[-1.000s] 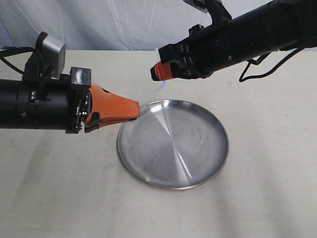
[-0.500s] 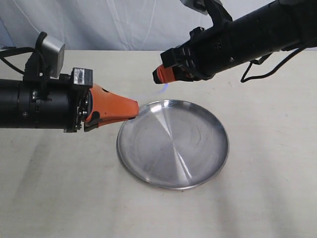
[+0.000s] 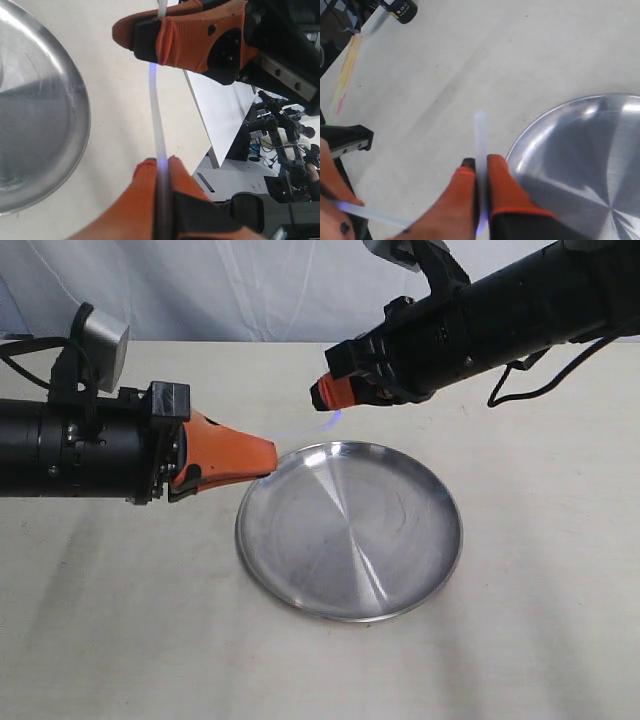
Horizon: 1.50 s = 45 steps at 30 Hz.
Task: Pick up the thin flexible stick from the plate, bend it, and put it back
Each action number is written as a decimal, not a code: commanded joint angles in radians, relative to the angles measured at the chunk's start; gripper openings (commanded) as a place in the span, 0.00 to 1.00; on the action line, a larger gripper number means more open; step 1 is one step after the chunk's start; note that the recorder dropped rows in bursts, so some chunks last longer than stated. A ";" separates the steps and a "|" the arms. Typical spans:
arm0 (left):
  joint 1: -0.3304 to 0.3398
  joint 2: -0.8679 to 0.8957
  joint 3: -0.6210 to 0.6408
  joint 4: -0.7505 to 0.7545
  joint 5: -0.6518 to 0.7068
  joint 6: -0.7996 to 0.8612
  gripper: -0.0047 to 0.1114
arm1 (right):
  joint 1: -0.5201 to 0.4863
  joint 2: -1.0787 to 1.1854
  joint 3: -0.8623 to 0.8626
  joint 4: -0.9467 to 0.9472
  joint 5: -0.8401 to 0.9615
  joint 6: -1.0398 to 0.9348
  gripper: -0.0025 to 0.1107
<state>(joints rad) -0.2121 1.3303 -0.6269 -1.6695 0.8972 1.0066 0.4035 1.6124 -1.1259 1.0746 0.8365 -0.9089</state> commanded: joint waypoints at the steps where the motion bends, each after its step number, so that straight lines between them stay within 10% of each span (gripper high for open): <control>1: 0.000 -0.004 -0.004 -0.075 -0.011 0.009 0.16 | 0.006 0.002 0.004 -0.009 0.059 -0.006 0.01; 9: 0.000 -0.004 -0.004 -0.075 -0.016 -0.011 0.55 | 0.006 0.002 0.004 -0.007 0.042 -0.006 0.01; 26: 0.009 -0.011 -0.004 -0.075 -0.163 -0.064 0.50 | 0.006 -0.013 0.004 0.422 -0.370 0.098 0.01; 45: 0.051 -0.061 -0.062 -0.075 -0.125 -0.136 0.52 | 0.006 -0.013 0.004 0.585 -0.253 0.098 0.01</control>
<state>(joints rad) -0.1642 1.2755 -0.6845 -1.7342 0.7489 0.8671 0.4120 1.6085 -1.1241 1.6395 0.5471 -0.8062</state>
